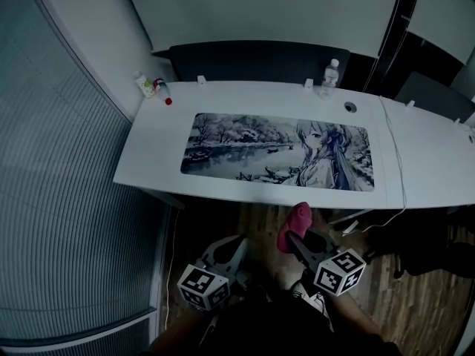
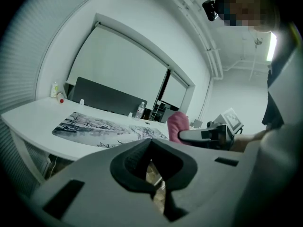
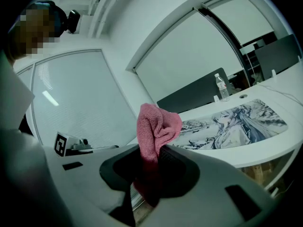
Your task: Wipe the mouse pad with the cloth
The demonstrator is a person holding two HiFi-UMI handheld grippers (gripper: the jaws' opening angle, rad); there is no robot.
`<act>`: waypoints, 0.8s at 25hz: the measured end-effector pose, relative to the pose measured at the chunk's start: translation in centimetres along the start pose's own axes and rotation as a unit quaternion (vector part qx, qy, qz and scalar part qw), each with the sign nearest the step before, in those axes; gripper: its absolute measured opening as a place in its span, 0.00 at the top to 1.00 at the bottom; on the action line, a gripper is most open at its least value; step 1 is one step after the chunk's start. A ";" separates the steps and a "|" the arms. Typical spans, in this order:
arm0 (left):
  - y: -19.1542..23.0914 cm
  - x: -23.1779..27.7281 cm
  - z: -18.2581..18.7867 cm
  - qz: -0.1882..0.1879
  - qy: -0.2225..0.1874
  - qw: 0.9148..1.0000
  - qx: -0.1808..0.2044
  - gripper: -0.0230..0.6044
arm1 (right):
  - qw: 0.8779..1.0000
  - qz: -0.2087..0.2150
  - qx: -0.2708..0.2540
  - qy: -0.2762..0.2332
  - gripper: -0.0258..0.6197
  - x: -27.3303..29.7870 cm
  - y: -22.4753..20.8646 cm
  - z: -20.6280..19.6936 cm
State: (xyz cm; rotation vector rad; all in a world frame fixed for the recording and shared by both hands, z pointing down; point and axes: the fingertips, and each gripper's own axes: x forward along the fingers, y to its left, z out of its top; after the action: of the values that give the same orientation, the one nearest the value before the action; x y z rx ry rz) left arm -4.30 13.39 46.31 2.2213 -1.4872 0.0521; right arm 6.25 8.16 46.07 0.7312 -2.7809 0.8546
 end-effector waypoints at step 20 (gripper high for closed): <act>7.7 -2.1 2.1 0.029 -0.008 1.000 -0.004 0.96 | 0.998 0.051 -0.032 0.027 0.80 11.3 4.9 1.5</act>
State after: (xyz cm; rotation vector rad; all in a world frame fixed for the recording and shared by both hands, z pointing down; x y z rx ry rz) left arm -12.38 12.01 46.62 2.1763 -1.5581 0.0479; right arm -5.97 6.19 45.47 0.5515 -2.8045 0.7867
